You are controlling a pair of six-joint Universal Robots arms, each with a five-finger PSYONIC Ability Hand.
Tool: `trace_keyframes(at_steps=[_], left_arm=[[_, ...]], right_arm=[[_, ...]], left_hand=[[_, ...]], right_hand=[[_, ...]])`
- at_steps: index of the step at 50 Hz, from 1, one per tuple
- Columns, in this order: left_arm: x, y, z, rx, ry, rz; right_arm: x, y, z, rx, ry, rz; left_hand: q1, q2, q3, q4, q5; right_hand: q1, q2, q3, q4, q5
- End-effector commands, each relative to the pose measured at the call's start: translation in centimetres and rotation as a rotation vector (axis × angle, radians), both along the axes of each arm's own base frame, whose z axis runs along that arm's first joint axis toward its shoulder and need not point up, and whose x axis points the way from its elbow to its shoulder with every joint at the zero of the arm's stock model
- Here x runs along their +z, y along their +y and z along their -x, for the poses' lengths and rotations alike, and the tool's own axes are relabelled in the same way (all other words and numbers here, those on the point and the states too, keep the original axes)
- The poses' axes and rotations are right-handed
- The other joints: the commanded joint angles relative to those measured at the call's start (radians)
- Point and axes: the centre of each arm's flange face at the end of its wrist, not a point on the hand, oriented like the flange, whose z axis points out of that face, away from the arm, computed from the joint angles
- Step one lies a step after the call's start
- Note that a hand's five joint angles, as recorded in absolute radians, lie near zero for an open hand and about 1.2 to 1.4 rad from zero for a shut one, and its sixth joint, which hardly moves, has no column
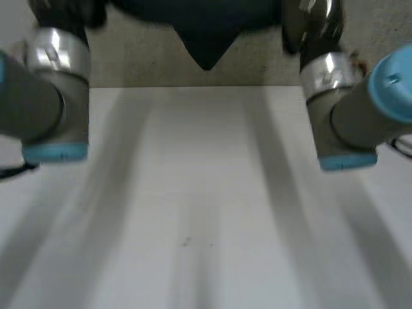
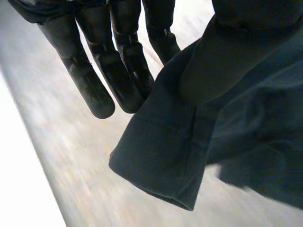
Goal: Fold the shorts.
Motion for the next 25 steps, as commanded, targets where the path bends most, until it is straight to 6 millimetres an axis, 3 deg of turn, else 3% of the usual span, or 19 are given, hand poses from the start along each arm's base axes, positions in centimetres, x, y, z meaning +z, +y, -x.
trace_keyframes(at_steps=[1,4,5,8,13,25], left_arm=[[-14.4,0.0,0.9,-0.037,-0.195,-0.358],[-17.9,0.6,0.8,-0.042,-0.242,-0.452],[-19.7,1.2,0.7,-0.044,-0.276,-0.512],[-21.8,2.5,0.4,-0.048,-0.333,-0.6],[-23.6,5.4,-0.4,-0.052,-0.456,-0.745],[-20.0,10.5,-3.0,-0.056,-0.518,-0.839]], right_arm=[[-12.2,-0.2,-0.3,0.0,0.215,-0.377],[-16.4,0.3,0.0,-0.004,0.291,-0.508],[-17.3,0.5,0.1,-0.003,0.312,-0.536],[-19.4,1.3,0.6,-0.011,0.381,-0.631],[-19.5,2.5,1.6,-0.017,0.434,-0.737],[-15.5,6.6,4.0,-0.013,0.504,-0.849]], left_hand=[[0.281,0.194,0.201,0.197,0.235],[0.281,0.194,0.201,0.197,0.235],[0.281,0.194,0.201,0.197,0.235],[0.281,0.194,0.201,0.197,0.235],[0.281,0.194,0.201,0.197,0.235],[0.281,0.194,0.201,0.197,0.235]], right_hand=[[0.421,0.219,0.218,0.207,0.239],[0.421,0.219,0.218,0.207,0.239],[0.421,0.219,0.218,0.207,0.239],[0.421,0.219,0.218,0.207,0.239],[0.421,0.219,0.218,0.207,0.239],[0.421,0.219,0.218,0.207,0.239]])
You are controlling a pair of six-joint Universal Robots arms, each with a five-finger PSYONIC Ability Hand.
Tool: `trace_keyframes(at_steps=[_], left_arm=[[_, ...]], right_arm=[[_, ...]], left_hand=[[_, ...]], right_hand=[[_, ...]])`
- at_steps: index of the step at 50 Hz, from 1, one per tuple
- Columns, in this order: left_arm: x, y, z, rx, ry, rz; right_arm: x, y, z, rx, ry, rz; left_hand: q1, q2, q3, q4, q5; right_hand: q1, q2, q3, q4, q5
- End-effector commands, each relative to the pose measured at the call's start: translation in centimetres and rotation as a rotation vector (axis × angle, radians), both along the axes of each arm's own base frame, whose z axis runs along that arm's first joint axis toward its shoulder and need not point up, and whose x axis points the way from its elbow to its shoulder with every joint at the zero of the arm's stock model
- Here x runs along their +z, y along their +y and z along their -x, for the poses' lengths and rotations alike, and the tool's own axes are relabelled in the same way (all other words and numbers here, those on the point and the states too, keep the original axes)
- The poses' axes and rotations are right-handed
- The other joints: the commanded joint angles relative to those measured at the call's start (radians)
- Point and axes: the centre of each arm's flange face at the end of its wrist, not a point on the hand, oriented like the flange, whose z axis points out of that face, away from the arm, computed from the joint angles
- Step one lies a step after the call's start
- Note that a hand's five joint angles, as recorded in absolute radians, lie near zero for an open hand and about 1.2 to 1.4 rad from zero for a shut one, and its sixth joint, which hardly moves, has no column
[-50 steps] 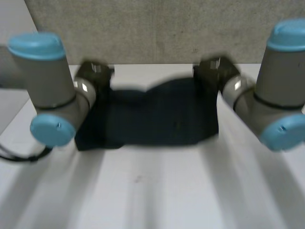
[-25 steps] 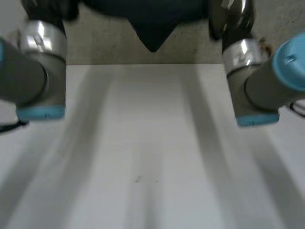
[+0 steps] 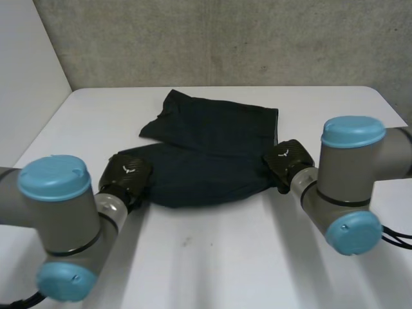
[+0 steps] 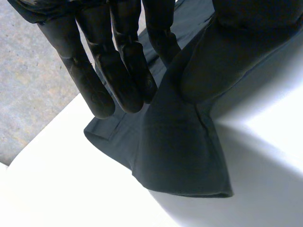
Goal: Fold the shorts.
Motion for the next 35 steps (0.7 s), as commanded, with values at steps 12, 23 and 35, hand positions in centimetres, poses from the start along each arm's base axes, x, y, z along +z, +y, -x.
trace_keyframes(at_steps=[12,23,35], left_arm=[[1.5,9.5,-3.9,-0.075,-0.258,-0.338],[1.7,11.7,-4.8,-0.21,-0.485,-0.365],[5.1,0.2,2.4,-0.198,-0.414,0.16]], right_arm=[[1.7,7.7,4.1,0.123,0.335,-0.275],[1.8,13.3,5.7,0.303,0.434,-0.48],[4.2,6.6,3.8,0.136,0.18,-0.38]], left_hand=[[0.281,0.193,0.201,0.197,0.235],[0.281,0.193,0.201,0.197,0.235],[0.281,0.193,0.201,0.197,0.235]], right_hand=[[0.421,0.219,0.214,0.207,0.239],[0.421,0.219,0.214,0.207,0.239],[0.421,0.219,0.214,0.207,0.239]])
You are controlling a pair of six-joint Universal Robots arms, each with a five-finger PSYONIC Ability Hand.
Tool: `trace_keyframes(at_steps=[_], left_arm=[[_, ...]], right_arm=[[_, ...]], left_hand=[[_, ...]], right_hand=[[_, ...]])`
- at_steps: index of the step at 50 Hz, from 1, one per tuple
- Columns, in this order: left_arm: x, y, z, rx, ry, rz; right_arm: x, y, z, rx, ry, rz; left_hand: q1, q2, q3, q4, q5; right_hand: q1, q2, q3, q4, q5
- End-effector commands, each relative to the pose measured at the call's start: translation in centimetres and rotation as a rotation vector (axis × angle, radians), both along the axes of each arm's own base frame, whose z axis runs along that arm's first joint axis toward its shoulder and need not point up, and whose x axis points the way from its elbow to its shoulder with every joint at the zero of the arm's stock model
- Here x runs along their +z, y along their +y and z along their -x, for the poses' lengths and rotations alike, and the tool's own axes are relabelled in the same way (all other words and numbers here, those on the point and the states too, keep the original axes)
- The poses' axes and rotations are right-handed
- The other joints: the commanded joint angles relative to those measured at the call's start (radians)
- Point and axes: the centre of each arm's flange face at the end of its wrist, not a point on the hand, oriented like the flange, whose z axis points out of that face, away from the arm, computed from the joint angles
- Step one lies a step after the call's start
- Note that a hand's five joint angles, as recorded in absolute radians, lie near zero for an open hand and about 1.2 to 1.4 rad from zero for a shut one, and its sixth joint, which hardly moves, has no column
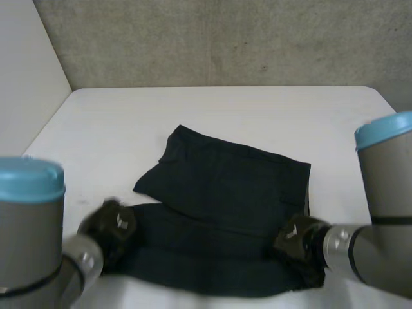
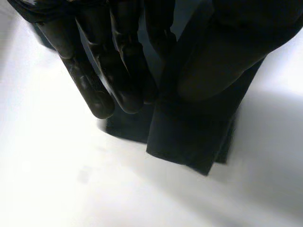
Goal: Fold the shorts.
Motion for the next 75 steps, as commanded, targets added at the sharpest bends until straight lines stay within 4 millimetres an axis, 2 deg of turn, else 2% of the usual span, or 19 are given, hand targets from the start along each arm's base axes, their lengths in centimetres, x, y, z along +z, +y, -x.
trace_keyframes(at_steps=[1,6,11,21,22,23,26,30,31,34,38,42,49,54,61,64,66,72,75], left_arm=[[1.8,-8.6,5.4,-0.031,0.129,0.333],[1.6,-13.0,9.8,-0.032,0.208,0.467],[-0.3,-17.6,13.4,0.003,0.259,0.567],[-3.8,-21.3,16.5,-0.018,0.36,0.674],[-4.0,-21.3,16.7,-0.024,0.366,0.676],[-4.4,-21.3,16.9,-0.034,0.381,0.679],[-4.6,-21.2,17.0,-0.033,0.406,0.676],[-4.7,-20.3,17.4,-0.029,0.462,0.631],[-3.7,-20.0,17.4,-0.019,0.504,0.616],[-0.7,-19.5,17.0,-0.001,0.593,0.601],[2.8,-18.0,14.6,0.058,0.75,0.488],[4.3,-16.3,11.5,0.097,0.861,0.349],[2.8,-13.4,8.0,0.125,0.909,0.152],[0.5,-12.0,5.4,0.192,0.851,0.081],[-1.1,-11.2,3.9,0.24,0.817,0.042],[-1.4,-11.2,3.7,0.247,0.813,0.038],[-1.4,-11.2,3.6,0.251,0.811,0.036],[-1.1,-11.3,3.4,0.259,0.813,0.048],[-0.3,-11.1,3.3,0.254,0.823,0.064]], right_arm=[[0.7,-5.6,-0.9,-0.202,-0.113,0.085],[0.2,-9.2,-1.2,-0.289,-0.118,0.248],[-0.3,-13.5,-2.2,-0.359,-0.181,0.476],[-3.5,-18.3,-4.8,-0.292,-0.257,0.778],[-4.3,-18.7,-5.0,-0.28,-0.248,0.798],[-4.5,-18.9,-5.0,-0.281,-0.244,0.808],[-5.0,-19.4,-5.0,-0.295,-0.242,0.822],[-3.3,-19.3,-4.4,-0.344,-0.274,0.836],[-2.6,-19.2,-4.2,-0.364,-0.295,0.837],[0.3,-18.2,-3.6,-0.432,-0.416,0.816],[3.1,-15.7,-2.1,-0.503,-0.524,0.699],[2.5,-12.7,-1.4,-0.507,-0.541,0.463],[-1.4,-10.2,0.9,-0.577,-0.51,0.151],[-3.0,-10.2,1.4,-0.585,-0.517,0.17],[-5.8,-11.2,1.5,-0.598,-0.51,0.191],[-6.3,-11.6,1.5,-0.605,-0.513,0.21],[-6.4,-12.1,1.6,-0.616,-0.516,0.242],[-5.9,-12.5,2.3,-0.633,-0.498,0.301],[-4.4,-13.0,3.2,-0.616,-0.467,0.363]], left_hand=[[0.281,0.193,0.201,0.197,0.212],[0.281,0.193,0.201,0.197,0.212],[0.281,0.193,0.201,0.197,0.212],[0.281,0.193,0.201,0.197,0.212],[0.281,0.193,0.201,0.197,0.212],[0.078,-0.01,-0.002,-0.006,0.009],[-0.898,-0.986,-0.978,-0.983,-0.968],[-0.94,-1.028,-1.021,-1.025,-1.01],[-0.94,-1.028,-1.021,-1.025,-1.01],[-0.94,-1.028,-1.021,-1.025,-1.01],[-0.937,-1.025,-1.017,-1.021,-1.006],[-0.928,-1.016,-1.008,-1.012,-0.997],[-0.907,-0.995,-0.987,-0.992,-0.977],[-0.907,-0.995,-0.987,-0.992,-0.977],[-0.91,-0.998,-0.99,-0.995,-0.98],[-0.91,-0.998,-0.99,-0.995,-0.98],[-0.91,-0.998,-0.99,-0.995,-0.98],[-0.91,-0.998,-0.99,-0.995,-0.98],[-0.916,-1.004,-0.996,-1.001,-0.986]], right_hand=[[0.421,0.219,0.214,0.207,0.239],[0.421,0.219,0.214,0.207,0.239],[0.421,0.219,0.214,0.207,0.239],[0.421,0.219,0.214,0.207,0.239],[-0.037,-0.239,-0.244,-0.251,-0.22],[-0.292,-0.494,-0.498,-0.505,-0.474],[-0.801,-1.003,-1.007,-1.014,-0.983],[-0.801,-1.003,-1.007,-1.014,-0.983],[-0.801,-1.003,-1.007,-1.014,-0.983],[-0.801,-1.003,-1.007,-1.014,-0.983],[-0.801,-1.003,-1.007,-1.014,-0.983],[-0.791,-0.993,-0.997,-1.005,-0.973],[-0.723,-0.925,-0.93,-0.937,-0.905],[-0.612,-0.814,-0.818,-0.825,-0.794],[-0.342,-0.545,-0.549,-0.556,-0.525],[-0.034,-0.237,-0.241,-0.248,-0.217],[0.42,0.217,0.213,0.206,0.237],[0.421,0.219,0.214,0.207,0.239],[0.421,0.219,0.214,0.207,0.239]])
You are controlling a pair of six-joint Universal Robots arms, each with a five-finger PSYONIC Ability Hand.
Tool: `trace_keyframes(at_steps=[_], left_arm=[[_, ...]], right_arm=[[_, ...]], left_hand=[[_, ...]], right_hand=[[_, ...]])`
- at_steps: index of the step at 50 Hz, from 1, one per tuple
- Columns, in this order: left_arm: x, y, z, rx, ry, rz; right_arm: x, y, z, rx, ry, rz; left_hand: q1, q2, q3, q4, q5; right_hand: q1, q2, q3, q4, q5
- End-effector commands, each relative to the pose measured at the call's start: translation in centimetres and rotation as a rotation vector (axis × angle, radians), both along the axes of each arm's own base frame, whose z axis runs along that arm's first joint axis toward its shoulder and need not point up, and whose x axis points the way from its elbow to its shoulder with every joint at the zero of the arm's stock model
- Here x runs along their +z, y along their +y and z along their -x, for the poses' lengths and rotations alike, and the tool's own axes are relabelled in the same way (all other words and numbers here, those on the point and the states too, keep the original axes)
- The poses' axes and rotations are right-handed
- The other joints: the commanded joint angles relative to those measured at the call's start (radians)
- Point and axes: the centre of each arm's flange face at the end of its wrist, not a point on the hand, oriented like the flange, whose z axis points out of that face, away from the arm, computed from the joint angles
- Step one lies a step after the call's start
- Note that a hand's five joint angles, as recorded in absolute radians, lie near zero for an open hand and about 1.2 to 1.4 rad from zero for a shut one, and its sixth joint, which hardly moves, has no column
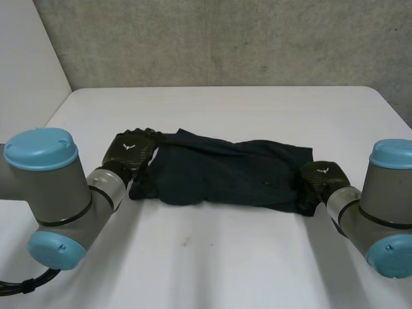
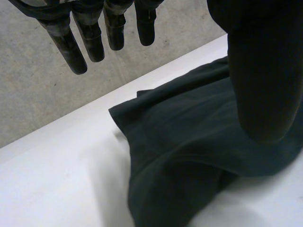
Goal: Fold the shorts.
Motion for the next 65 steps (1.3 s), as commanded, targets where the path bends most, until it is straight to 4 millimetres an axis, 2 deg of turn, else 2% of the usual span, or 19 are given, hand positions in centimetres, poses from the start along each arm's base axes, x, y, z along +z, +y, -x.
trace_keyframes(at_steps=[1,8,12,16,17,19,21,25,30,33,36,40,43,45,49,53,56,60,65], left_arm=[[1.4,0.2,-0.2,0.008,0.013,0.027],[3.2,0.8,-1.5,0.032,0.028,0.061],[4.1,1.2,-2.0,0.039,0.041,0.077],[4.4,1.6,-2.2,0.041,0.046,0.081],[4.4,1.6,-2.2,0.041,0.046,0.081],[4.4,1.6,-2.3,0.045,0.045,0.081],[4.4,1.5,-2.4,0.049,0.046,0.079],[4.3,1.3,-2.7,0.058,0.044,0.08],[4.5,1.3,-2.6,0.057,0.046,0.086],[4.8,1.0,-2.5,0.058,0.05,0.099],[5.2,0.7,-2.5,0.059,0.055,0.118],[6.6,-0.3,-2.0,0.06,0.071,0.164],[7.8,-1.0,-1.3,0.05,0.093,0.203],[8.4,-1.7,-0.5,0.036,0.107,0.222],[8.7,-1.4,2.8,-0.044,0.132,0.236],[7.4,-0.7,6.2,-0.126,0.131,0.202],[5.2,-0.4,8.0,-0.162,0.094,0.125],[1.9,-0.3,9.0,-0.176,0.03,0.006],[-1.7,-0.7,8.6,-0.109,-0.063,-0.102]], right_arm=[[2.3,-0.8,1.6,-0.016,0.09,0.089],[4.2,-1.8,4.0,0.068,0.471,0.188],[5.5,-2.6,3.4,0.151,0.646,0.293],[7.3,-1.3,-1.0,0.291,0.673,0.435],[8.3,-0.4,-3.5,0.357,0.642,0.509],[8.8,0.5,-5.8,0.436,0.601,0.564],[8.1,2.4,-9.4,0.592,0.538,0.611],[6.9,5.2,-13.5,0.815,0.437,0.659],[4.0,7.9,-16.2,1.01,0.318,0.613],[3.0,8.0,-16.5,1.028,0.244,0.545],[3.4,7.9,-16.6,0.997,0.176,0.485],[4.9,7.2,-16.2,0.919,0.048,0.393],[7.6,5.7,-15.1,0.816,-0.056,0.354],[10.7,4.3,-13.5,0.695,-0.178,0.321],[12.9,2.2,-11.6,0.507,-0.347,0.248],[12.4,0.5,-10.4,0.384,-0.393,0.196],[9.9,-0.5,-9.6,0.327,-0.331,0.134],[6.9,-0.8,-9.3,0.311,-0.217,0.045],[3.6,-1.2,-9.3,0.299,-0.147,-0.048]], left_hand=[[0.003,-0.007,-0.022,-0.01,-0.024],[-0.011,-0.022,-0.036,-0.025,-0.038],[-0.014,-0.025,-0.039,-0.028,-0.041],[-0.014,-0.025,-0.039,-0.028,-0.041],[-0.014,-0.025,-0.039,-0.028,-0.041],[-0.014,-0.025,-0.039,-0.028,-0.041],[-0.014,-0.025,-0.039,-0.028,-0.041],[-0.014,-0.025,-0.039,-0.028,-0.041],[-0.014,-0.025,-0.039,-0.028,-0.041],[-0.014,-0.025,-0.039,-0.028,-0.041],[-0.014,-0.025,-0.039,-0.028,-0.041],[-0.014,-0.025,-0.039,-0.028,-0.041],[-0.011,-0.022,-0.036,-0.025,-0.038],[-0.008,-0.019,-0.033,-0.022,-0.035],[0.0,-0.01,-0.025,-0.013,-0.027],[0.009,-0.002,-0.016,-0.004,-0.018],[0.009,-0.002,-0.016,-0.004,-0.018],[0.018,0.007,-0.007,0.004,-0.009],[0.033,0.022,0.008,0.019,0.006]], right_hand=[[0.495,0.244,0.251,0.208,0.328],[0.495,0.244,0.251,0.208,0.328],[0.495,0.244,0.251,0.208,0.328],[0.495,0.244,0.251,0.208,0.328],[0.495,0.244,0.251,0.208,0.328],[0.495,0.244,0.251,0.208,0.328],[0.495,0.244,0.251,0.208,0.328],[0.495,0.244,0.251,0.208,0.328],[0.495,0.244,0.251,0.208,0.328],[0.435,0.184,0.191,0.148,0.268],[-0.282,-0.533,-0.526,-0.569,-0.449],[-0.726,-0.978,-0.97,-1.014,-0.894],[-0.726,-0.978,-0.97,-1.014,-0.894],[-0.726,-0.978,-0.97,-1.014,-0.894],[-0.726,-0.978,-0.97,-1.014,-0.894],[-0.726,-0.978,-0.97,-1.014,-0.894],[-0.726,-0.978,-0.97,-1.014,-0.894],[-0.726,-0.978,-0.97,-1.014,-0.894],[-0.726,-0.978,-0.97,-1.014,-0.894]])
